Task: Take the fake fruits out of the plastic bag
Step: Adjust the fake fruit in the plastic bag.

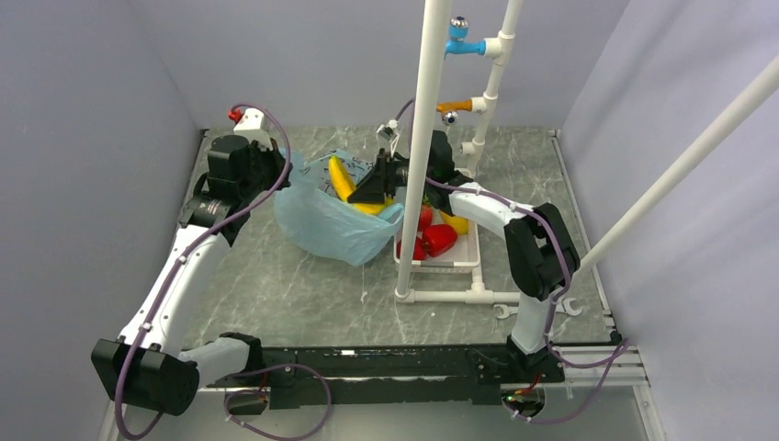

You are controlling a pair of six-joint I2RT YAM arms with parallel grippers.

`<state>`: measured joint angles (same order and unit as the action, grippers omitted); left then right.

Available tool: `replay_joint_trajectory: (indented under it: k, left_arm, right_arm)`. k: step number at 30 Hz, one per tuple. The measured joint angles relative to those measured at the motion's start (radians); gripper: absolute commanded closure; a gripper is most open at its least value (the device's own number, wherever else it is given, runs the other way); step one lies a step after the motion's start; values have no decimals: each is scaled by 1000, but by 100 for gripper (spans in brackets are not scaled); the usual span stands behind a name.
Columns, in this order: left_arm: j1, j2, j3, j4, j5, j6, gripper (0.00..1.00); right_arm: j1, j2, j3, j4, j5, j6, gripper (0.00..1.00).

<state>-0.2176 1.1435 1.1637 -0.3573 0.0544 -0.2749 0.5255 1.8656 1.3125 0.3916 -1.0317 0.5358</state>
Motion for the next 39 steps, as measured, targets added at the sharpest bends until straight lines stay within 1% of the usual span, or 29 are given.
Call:
replay_joint_trajectory:
  k: [6,10,13,16,18,20,26,30,33,39]
  left_arm:
    - [0,0,0,0,0,0,100]
    - [0,6,0,1,4,0,100]
    - [0,18,0,0,13,0,100]
    - [0,22,0,0,21,0,100]
    - [0,22,0,0,29,0,100]
    - [0,23,0,0,35,0,100]
    - [0,26,0,-1,40,0,100]
    - [0,27,0,0,56,0,100]
    - [0,35,9,-4,74,0,100]
    - [-9,53,17,-6,114,0,100]
  right_arm:
    - [3,10,-37,226,-68,182,93]
    - [0,50,-54,469,-103,371,94]
    - [1,84,-53,615,-102,505,94]
    - [0,104,-53,690,-87,599,94]
    - [0,103,-51,692,-64,611,94]
    - [0,95,-49,657,-33,581,95]
    - [-1,-38,-49,343,156,378,97]
    - [-3,-135,-33,249,255,308,97]
    - [-4,-159,-4,250,301,314,96]
    - [7,-143,-1,337,371,367,94]
